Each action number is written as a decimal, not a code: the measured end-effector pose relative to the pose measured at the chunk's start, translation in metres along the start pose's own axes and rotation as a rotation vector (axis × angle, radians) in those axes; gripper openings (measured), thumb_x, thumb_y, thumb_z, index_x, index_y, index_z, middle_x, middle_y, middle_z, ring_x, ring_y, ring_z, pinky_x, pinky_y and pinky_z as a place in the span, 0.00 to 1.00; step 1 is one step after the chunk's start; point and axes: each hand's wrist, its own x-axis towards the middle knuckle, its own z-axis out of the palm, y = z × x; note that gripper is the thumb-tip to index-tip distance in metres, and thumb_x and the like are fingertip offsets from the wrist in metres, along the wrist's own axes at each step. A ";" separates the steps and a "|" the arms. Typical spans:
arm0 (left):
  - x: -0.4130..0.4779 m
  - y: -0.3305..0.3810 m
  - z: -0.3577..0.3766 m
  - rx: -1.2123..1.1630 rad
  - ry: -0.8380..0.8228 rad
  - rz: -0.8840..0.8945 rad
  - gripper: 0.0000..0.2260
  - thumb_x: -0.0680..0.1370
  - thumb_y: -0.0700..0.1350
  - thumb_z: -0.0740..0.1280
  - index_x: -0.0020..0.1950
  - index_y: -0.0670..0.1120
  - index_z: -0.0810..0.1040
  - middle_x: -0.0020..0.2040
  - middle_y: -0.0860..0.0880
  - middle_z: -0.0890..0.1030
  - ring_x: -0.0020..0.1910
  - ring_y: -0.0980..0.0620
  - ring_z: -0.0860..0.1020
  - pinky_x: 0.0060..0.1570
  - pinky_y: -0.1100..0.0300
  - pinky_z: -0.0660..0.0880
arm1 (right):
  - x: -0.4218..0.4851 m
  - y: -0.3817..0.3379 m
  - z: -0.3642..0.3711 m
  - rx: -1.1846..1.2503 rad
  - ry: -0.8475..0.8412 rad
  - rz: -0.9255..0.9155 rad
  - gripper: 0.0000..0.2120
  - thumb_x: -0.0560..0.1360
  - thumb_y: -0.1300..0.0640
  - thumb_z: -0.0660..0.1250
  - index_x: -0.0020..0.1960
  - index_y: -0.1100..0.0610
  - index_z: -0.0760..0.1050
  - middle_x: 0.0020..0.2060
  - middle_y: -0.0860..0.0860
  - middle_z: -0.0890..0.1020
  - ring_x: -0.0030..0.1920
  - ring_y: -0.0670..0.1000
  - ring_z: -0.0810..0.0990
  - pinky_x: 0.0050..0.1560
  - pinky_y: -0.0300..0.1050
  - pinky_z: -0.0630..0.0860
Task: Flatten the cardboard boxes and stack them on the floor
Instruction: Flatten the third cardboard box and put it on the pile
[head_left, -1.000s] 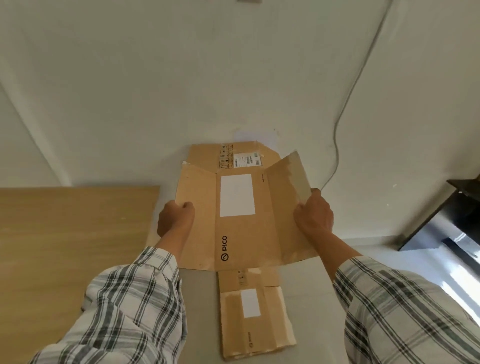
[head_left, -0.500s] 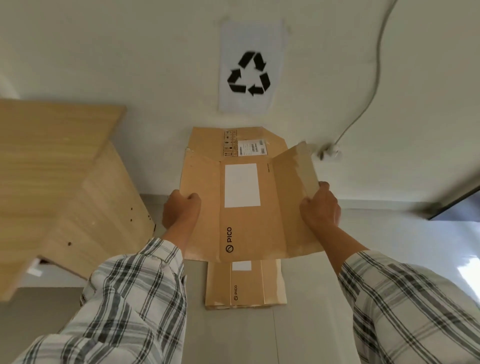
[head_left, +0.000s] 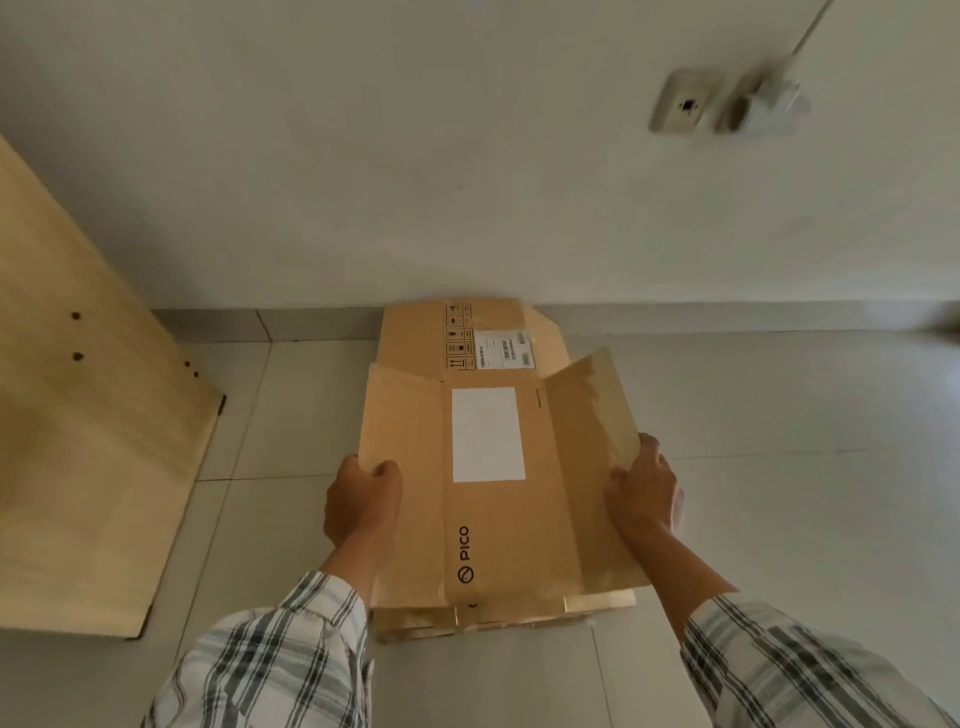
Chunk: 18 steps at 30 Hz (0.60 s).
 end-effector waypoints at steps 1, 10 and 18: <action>0.007 -0.012 0.013 0.008 -0.009 -0.001 0.06 0.77 0.46 0.64 0.50 0.45 0.75 0.42 0.46 0.78 0.38 0.43 0.75 0.39 0.54 0.71 | 0.002 0.011 0.019 0.000 -0.009 0.017 0.22 0.79 0.59 0.66 0.70 0.57 0.64 0.56 0.60 0.80 0.51 0.61 0.81 0.50 0.54 0.78; 0.044 -0.085 0.088 0.110 -0.148 -0.074 0.12 0.78 0.45 0.63 0.59 0.42 0.76 0.51 0.41 0.81 0.44 0.41 0.78 0.42 0.53 0.75 | 0.014 0.071 0.123 -0.015 -0.065 0.079 0.31 0.79 0.59 0.66 0.78 0.58 0.57 0.59 0.61 0.79 0.54 0.60 0.80 0.53 0.57 0.78; 0.054 -0.099 0.097 0.522 -0.256 0.039 0.36 0.76 0.52 0.70 0.79 0.47 0.56 0.74 0.42 0.63 0.67 0.39 0.70 0.60 0.47 0.73 | 0.019 0.082 0.135 -0.422 -0.320 -0.056 0.45 0.77 0.50 0.67 0.79 0.50 0.37 0.79 0.53 0.43 0.77 0.59 0.52 0.72 0.68 0.57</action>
